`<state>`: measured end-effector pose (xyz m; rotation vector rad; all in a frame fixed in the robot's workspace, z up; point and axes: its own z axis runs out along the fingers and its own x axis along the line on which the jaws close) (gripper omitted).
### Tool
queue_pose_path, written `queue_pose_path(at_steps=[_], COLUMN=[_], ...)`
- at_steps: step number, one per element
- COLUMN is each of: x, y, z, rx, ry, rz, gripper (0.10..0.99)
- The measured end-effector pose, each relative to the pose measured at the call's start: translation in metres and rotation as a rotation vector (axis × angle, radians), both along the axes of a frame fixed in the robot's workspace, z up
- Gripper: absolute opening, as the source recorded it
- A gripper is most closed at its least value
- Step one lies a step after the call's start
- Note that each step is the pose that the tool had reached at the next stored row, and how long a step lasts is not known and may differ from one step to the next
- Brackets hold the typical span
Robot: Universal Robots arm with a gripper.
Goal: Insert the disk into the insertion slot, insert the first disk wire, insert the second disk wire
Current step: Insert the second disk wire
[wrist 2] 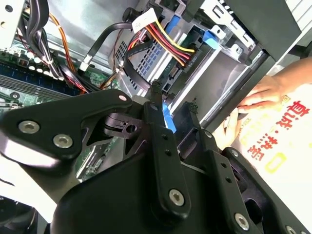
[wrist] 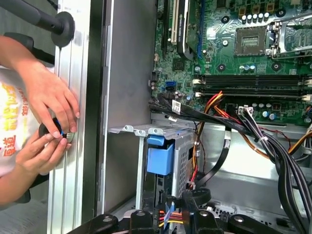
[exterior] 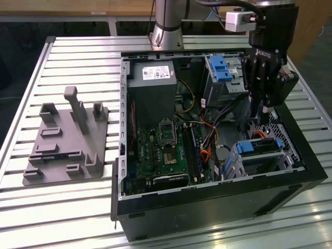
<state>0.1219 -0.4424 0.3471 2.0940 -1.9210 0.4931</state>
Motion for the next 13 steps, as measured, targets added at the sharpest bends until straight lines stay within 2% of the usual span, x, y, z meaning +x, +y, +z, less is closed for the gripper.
queue_pose_path(at_steps=[5,11,13], x=[-0.0024,-0.0027,-0.0026], y=[0.0000,0.0000,0.0000], z=[-0.0006,-0.0006,-0.0007], rx=[0.000,0.000,-0.002], ry=[-0.0049,-0.0061,-0.0083], rz=[-0.025,-0.033,-0.034], gripper=[0.361,0.361,0.361])
